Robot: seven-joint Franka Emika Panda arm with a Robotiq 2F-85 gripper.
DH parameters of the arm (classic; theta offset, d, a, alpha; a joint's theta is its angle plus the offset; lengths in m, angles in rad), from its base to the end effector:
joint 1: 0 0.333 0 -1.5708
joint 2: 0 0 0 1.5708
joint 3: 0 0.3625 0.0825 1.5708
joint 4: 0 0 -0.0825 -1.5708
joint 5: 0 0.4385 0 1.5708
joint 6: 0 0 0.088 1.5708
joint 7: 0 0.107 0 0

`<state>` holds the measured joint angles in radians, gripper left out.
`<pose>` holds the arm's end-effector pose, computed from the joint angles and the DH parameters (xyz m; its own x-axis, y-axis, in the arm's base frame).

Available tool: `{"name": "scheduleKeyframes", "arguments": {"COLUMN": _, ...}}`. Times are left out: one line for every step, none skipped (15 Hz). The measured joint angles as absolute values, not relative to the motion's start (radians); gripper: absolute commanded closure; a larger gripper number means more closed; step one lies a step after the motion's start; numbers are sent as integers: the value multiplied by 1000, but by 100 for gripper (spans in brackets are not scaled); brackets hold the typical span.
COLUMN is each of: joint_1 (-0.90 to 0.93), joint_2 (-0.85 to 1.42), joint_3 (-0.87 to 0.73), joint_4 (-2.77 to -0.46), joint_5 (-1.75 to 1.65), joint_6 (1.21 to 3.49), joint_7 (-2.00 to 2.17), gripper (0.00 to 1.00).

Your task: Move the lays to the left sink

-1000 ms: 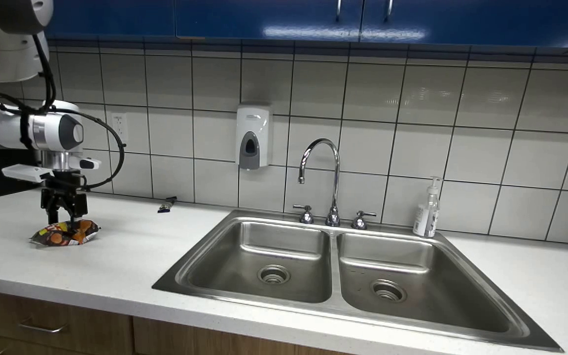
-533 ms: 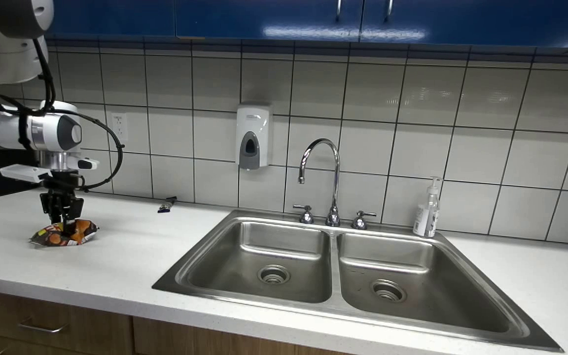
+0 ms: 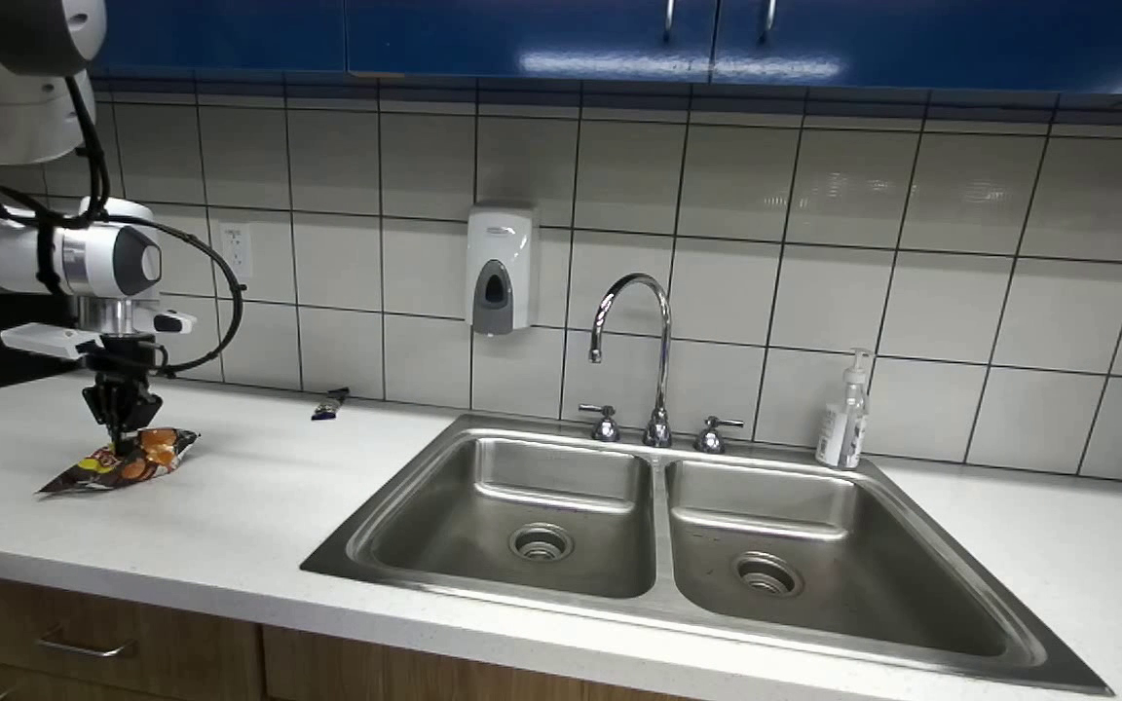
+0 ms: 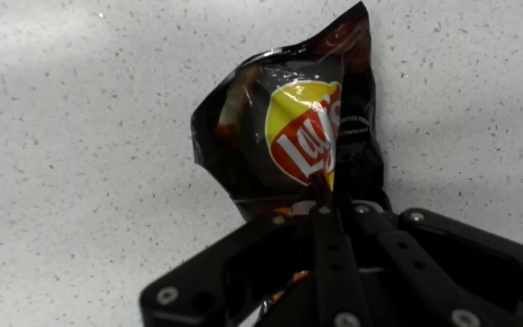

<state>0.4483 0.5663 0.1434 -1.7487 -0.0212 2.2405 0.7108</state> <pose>0.6055 0.3947 0.2486 0.9880 -0.1239 -0.0919 -0.1246 -0.9922 -0.0015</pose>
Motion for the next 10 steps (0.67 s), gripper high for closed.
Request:
{"name": "scheduleKeyframes", "arguments": {"joint_1": 448, "joint_2": 566, "joint_3": 143, "joint_4": -1749, "joint_5": -21, "joint_6": 2241, "joint_7": 711, "gripper": 100}}
{"name": "scheduleKeyframes", "arguments": {"joint_1": 448, "joint_2": 566, "joint_3": 143, "joint_4": -1749, "joint_5": -21, "joint_6": 2241, "joint_7": 711, "gripper": 100}}
{"name": "scheduleKeyframes", "arguments": {"joint_1": 448, "joint_2": 566, "joint_3": 141, "joint_4": -1749, "joint_5": -21, "joint_6": 2241, "joint_7": 711, "gripper": 100}}
{"name": "scheduleKeyframes", "arguments": {"joint_1": 447, "joint_2": 564, "joint_3": 139, "joint_4": -1749, "joint_5": -21, "joint_6": 2241, "joint_7": 711, "gripper": 100}}
{"name": "scheduleKeyframes", "arguments": {"joint_1": 447, "joint_2": 562, "joint_3": 134, "joint_4": -1749, "joint_5": -21, "joint_6": 2241, "joint_7": 711, "gripper": 100}}
{"name": "scheduleKeyframes", "arguments": {"joint_1": 446, "joint_2": 556, "joint_3": 128, "joint_4": -1750, "joint_5": -22, "joint_6": 2241, "joint_7": 711, "gripper": 100}}
{"name": "scheduleKeyframes", "arguments": {"joint_1": 444, "joint_2": 548, "joint_3": 119, "joint_4": -1754, "joint_5": -23, "joint_6": 2241, "joint_7": 711, "gripper": 100}}
{"name": "scheduleKeyframes", "arguments": {"joint_1": 442, "joint_2": 537, "joint_3": 109, "joint_4": -1760, "joint_5": -24, "joint_6": 2241, "joint_7": 711, "gripper": 100}}
{"name": "scheduleKeyframes", "arguments": {"joint_1": 438, "joint_2": 522, "joint_3": 100, "joint_4": -1769, "joint_5": -26, "joint_6": 2241, "joint_7": 711, "gripper": 100}}
{"name": "scheduleKeyframes", "arguments": {"joint_1": 432, "joint_2": 503, "joint_3": 89, "joint_4": -1783, "joint_5": -30, "joint_6": 2241, "joint_7": 711, "gripper": 100}}
